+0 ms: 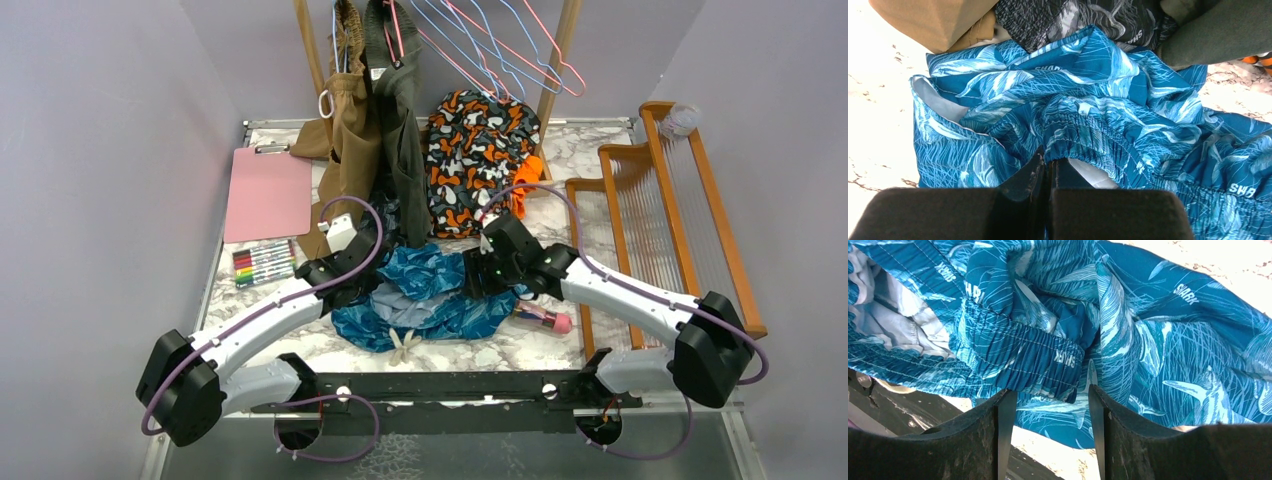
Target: Place the shorts on the hanger
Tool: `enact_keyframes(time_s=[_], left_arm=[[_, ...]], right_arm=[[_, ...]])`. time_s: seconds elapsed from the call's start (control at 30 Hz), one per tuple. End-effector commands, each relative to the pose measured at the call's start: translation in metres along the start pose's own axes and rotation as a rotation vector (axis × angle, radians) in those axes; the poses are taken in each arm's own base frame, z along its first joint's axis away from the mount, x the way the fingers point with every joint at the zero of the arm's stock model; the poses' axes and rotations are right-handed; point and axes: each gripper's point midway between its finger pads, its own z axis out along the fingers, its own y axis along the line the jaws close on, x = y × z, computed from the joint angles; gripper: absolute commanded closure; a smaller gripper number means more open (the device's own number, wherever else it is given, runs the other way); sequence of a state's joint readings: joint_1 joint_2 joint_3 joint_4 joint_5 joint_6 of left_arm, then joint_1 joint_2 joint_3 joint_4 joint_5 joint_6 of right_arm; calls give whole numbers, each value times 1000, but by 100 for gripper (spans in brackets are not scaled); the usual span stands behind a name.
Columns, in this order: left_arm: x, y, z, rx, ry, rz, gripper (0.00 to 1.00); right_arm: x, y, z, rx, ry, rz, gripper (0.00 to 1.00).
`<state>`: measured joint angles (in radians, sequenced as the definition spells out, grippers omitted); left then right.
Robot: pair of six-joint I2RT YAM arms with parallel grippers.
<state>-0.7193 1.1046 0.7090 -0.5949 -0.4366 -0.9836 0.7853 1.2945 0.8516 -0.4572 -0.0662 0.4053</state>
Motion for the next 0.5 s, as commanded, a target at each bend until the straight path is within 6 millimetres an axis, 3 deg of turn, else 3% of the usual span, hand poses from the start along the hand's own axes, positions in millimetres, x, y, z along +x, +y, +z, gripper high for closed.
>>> enact_keyframes(time_s=[0.0, 0.17, 0.47], left_arm=[[-14, -6, -2, -5, -34, -15, 100], [-11, -6, -2, -3, -25, -14, 100], [-6, -7, -5, 25, 1, -5, 100]], right_arm=[[6, -3, 2, 10, -14, 29, 42], [22, -10, 15, 21, -2, 66, 43], [-5, -16, 25, 57, -135, 104, 52]])
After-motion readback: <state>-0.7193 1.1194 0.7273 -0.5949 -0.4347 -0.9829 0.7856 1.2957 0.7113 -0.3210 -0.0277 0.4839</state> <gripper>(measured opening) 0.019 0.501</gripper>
